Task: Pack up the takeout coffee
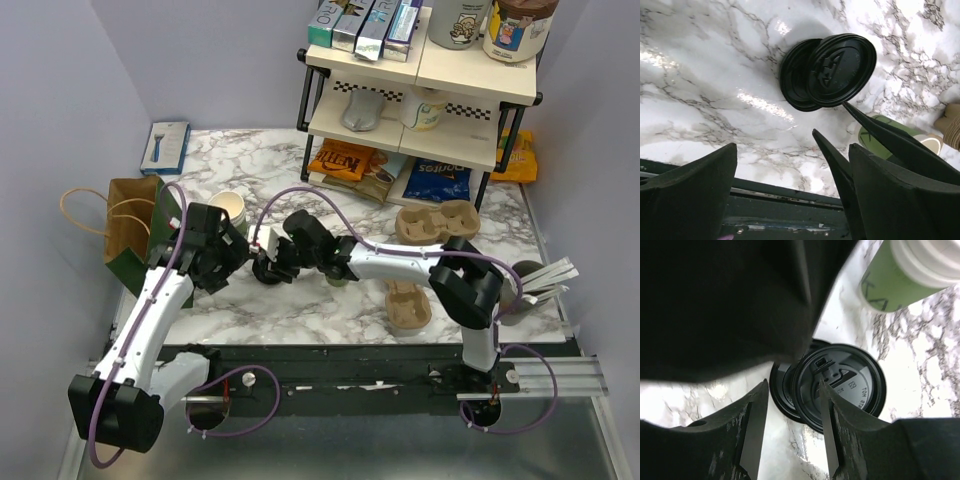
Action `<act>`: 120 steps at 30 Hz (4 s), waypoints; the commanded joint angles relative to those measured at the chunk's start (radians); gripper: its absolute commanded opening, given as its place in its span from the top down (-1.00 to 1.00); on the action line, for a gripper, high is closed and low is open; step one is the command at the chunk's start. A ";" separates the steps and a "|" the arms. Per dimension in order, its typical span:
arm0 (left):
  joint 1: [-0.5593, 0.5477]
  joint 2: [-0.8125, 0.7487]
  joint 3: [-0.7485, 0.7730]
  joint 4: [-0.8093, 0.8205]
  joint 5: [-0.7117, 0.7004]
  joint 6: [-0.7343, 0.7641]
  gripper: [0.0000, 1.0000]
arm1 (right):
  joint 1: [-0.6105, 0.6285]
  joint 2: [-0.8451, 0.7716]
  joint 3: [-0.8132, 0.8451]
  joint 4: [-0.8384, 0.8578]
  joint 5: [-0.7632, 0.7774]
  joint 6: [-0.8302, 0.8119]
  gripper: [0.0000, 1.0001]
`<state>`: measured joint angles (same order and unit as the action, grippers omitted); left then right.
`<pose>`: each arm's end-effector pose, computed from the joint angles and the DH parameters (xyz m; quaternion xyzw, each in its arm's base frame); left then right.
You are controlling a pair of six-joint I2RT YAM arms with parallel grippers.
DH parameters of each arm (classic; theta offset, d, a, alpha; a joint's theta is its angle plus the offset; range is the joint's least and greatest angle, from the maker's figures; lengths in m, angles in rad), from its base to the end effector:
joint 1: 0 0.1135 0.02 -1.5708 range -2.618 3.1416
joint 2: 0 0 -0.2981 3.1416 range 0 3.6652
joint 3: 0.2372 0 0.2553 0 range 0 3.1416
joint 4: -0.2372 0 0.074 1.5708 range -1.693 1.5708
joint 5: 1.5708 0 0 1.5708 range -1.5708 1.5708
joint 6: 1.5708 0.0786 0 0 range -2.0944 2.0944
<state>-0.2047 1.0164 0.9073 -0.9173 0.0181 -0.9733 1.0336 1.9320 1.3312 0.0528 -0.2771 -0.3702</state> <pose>0.1909 -0.0411 0.2690 -0.3588 0.8938 -0.1566 0.2187 0.2331 0.4334 0.2236 -0.6093 0.6159 0.2717 0.4191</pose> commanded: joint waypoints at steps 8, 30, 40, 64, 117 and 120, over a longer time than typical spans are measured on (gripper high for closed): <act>0.045 -0.085 -0.074 -0.049 -0.073 -0.001 -0.98 | 0.040 0.097 0.072 -0.077 0.107 -0.072 -0.06; 0.067 -0.105 -0.108 -0.035 -0.053 0.002 -0.98 | 0.042 0.182 0.112 -0.139 0.222 -0.090 0.07; 0.068 -0.084 -0.128 0.001 -0.056 -0.008 -0.98 | 0.042 0.153 0.060 -0.104 0.250 -0.065 0.08; 0.070 0.005 -0.148 0.034 -0.214 0.012 -0.98 | 0.040 0.067 0.040 0.013 0.190 -0.024 0.09; 0.106 -0.160 -0.268 0.187 -0.069 0.084 -0.98 | 0.004 0.013 0.100 -0.091 0.139 0.232 0.99; 0.106 -0.216 -0.281 0.212 -0.047 0.085 -0.98 | -0.017 -0.024 0.103 -0.122 0.026 0.313 0.99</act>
<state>-0.1047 0.8665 0.6456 -0.7788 -0.0910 -0.9012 1.0538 1.9789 1.3964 -0.0116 -0.1219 -0.1955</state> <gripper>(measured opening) 0.988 0.080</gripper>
